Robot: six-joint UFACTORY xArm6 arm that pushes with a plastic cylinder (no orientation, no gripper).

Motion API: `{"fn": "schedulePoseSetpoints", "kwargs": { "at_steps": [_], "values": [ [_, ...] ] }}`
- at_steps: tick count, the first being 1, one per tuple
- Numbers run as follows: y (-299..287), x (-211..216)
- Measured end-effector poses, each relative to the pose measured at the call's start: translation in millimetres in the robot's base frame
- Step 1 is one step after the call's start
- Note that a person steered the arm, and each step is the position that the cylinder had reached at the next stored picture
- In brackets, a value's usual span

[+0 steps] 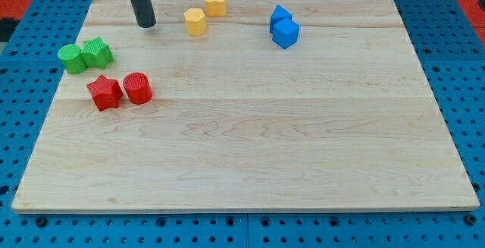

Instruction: Push the yellow hexagon towards the top right

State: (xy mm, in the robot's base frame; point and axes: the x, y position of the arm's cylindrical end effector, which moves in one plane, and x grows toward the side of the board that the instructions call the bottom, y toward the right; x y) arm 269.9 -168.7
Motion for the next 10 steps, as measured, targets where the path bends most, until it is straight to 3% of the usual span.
{"fn": "schedulePoseSetpoints", "kwargs": {
  "at_steps": [2,4,6,10],
  "values": [
    [44,-5],
    [60,17],
    [71,-5],
    [136,-6]
  ]
}}
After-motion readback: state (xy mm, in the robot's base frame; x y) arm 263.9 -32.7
